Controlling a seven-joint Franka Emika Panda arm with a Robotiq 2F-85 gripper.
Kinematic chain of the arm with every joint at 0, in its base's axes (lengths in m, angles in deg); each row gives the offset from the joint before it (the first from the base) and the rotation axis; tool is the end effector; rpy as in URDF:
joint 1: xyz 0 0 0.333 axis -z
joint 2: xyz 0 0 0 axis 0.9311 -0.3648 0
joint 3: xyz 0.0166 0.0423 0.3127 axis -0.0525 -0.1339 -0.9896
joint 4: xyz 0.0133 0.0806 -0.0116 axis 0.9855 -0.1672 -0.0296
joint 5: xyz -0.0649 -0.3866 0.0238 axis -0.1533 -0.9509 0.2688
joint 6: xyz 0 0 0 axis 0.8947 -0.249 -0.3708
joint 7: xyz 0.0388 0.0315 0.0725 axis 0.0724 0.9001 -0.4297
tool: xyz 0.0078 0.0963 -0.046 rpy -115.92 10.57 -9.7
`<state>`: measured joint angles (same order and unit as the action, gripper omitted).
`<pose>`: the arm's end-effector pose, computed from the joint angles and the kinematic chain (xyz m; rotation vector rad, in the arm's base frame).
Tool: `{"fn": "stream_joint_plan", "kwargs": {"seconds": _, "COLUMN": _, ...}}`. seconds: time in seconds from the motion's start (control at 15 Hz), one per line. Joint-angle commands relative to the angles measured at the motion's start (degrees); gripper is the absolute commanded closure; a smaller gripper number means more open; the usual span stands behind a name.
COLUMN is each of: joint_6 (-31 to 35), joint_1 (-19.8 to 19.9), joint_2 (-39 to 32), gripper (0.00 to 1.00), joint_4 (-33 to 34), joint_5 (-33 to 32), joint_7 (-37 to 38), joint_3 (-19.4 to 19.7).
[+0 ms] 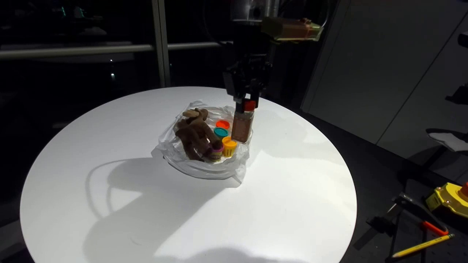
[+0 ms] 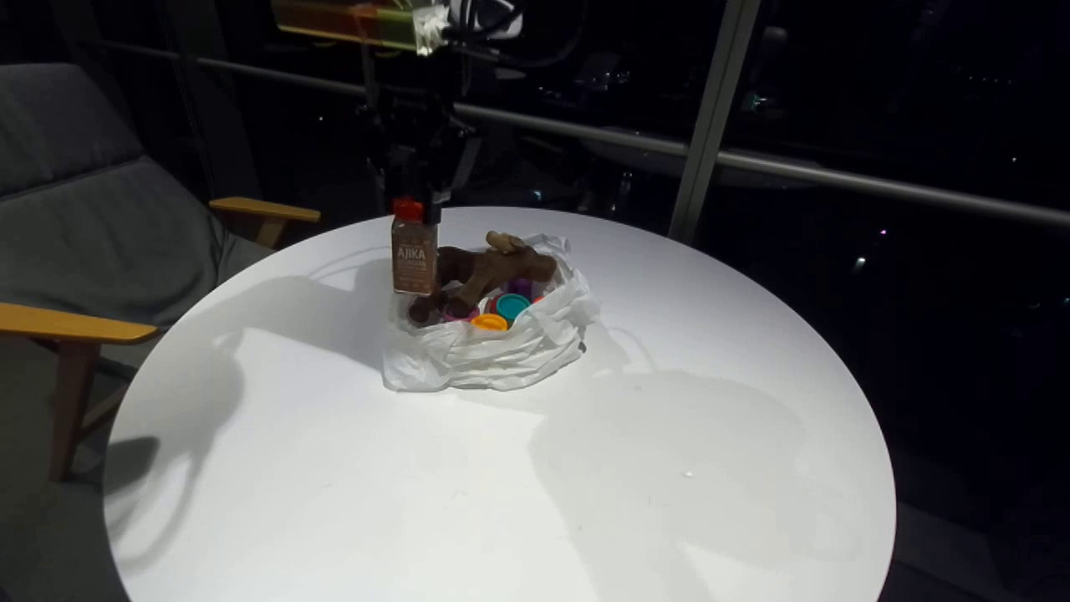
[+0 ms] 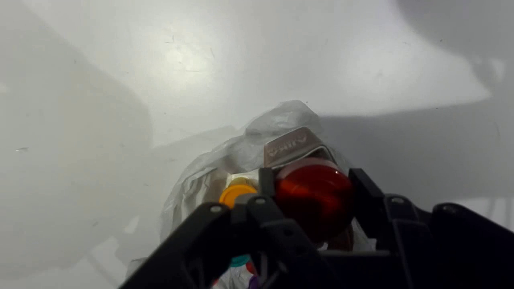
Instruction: Take the containers, deer plush toy and red ball out of the white plastic bag
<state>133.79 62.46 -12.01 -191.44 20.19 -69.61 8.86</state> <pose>0.6051 0.0957 0.3063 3.1295 0.0431 -0.1679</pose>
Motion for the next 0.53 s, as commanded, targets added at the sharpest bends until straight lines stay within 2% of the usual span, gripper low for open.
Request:
{"fn": "stream_joint_plan", "kwargs": {"seconds": 0.0, "joint_6": 2.06, "joint_1": 2.51, "joint_2": 9.3, "gripper": 0.76, "joint_4": -9.49, "joint_5": 1.01, "joint_7": 0.47, "joint_3": 1.9}}
{"fn": "stream_joint_plan", "kwargs": {"seconds": 0.2, "joint_6": 5.61, "joint_1": 4.56, "joint_2": 8.92, "gripper": 0.76, "joint_4": -12.72, "joint_5": -2.63, "joint_7": 3.17, "joint_3": 5.12}}
{"fn": "stream_joint_plan", "kwargs": {"seconds": 0.47, "joint_6": 11.78, "joint_1": 6.45, "joint_2": 4.35, "gripper": 0.76, "joint_4": -14.85, "joint_5": -7.97, "joint_7": 7.09, "joint_3": 9.19}}
